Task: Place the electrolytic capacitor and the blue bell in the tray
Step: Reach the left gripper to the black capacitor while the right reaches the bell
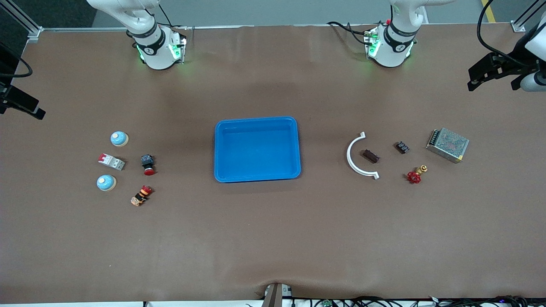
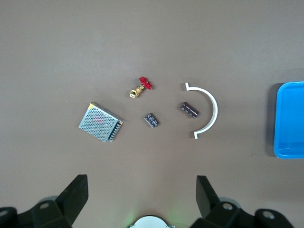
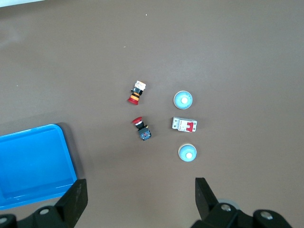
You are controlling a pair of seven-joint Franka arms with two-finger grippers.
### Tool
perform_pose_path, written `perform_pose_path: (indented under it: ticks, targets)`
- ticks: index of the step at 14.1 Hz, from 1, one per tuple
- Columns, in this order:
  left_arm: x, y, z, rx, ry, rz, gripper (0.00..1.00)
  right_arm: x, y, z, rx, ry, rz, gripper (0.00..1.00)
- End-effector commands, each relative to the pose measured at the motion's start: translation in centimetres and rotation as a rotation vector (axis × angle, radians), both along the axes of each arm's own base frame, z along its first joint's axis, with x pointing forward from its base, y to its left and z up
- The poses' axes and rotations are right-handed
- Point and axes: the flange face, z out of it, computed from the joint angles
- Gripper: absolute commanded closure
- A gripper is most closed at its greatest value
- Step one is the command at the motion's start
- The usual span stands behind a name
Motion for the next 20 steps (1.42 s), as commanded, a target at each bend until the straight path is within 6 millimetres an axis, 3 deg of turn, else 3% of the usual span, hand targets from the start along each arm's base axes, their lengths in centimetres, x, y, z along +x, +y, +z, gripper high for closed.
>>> perform_pose_path:
  ticks: [1, 4, 8, 13, 16, 20]
  targets:
    - [-0.2, -0.1, 0.4, 0.019, -0.016, -0.004, 0.0, -1.5, 0.4, 0.3, -0.001, -0.015, 0.009, 0.0]
    - [0.7, 0.1, -0.8, 0.015, 0.009, -0.003, 0.0, -1.6, 0.3, 0.3, -0.001, -0.016, 0.008, 0.0]
    - [3.0, 0.1, -7.1, 0.004, 0.11, 0.012, 0.0, -1.5, 0.2, 0.0, 0.0, -0.013, 0.006, 0.0]
    - [3.3, -2.2, -19.2, -0.034, 0.092, 0.239, 0.0, -1.6, -0.1, -0.1, -0.019, -0.029, 0.036, 0.0]
    - [2.7, -4.2, -25.2, -0.033, 0.063, 0.392, 0.0, -1.9, -0.1, -0.8, -0.017, -0.025, 0.037, 0.0]
    - [1.3, -8.2, -33.6, -0.029, 0.072, 0.604, 0.0, -3.6, -0.1, -6.4, -0.007, 0.013, 0.038, 0.0]
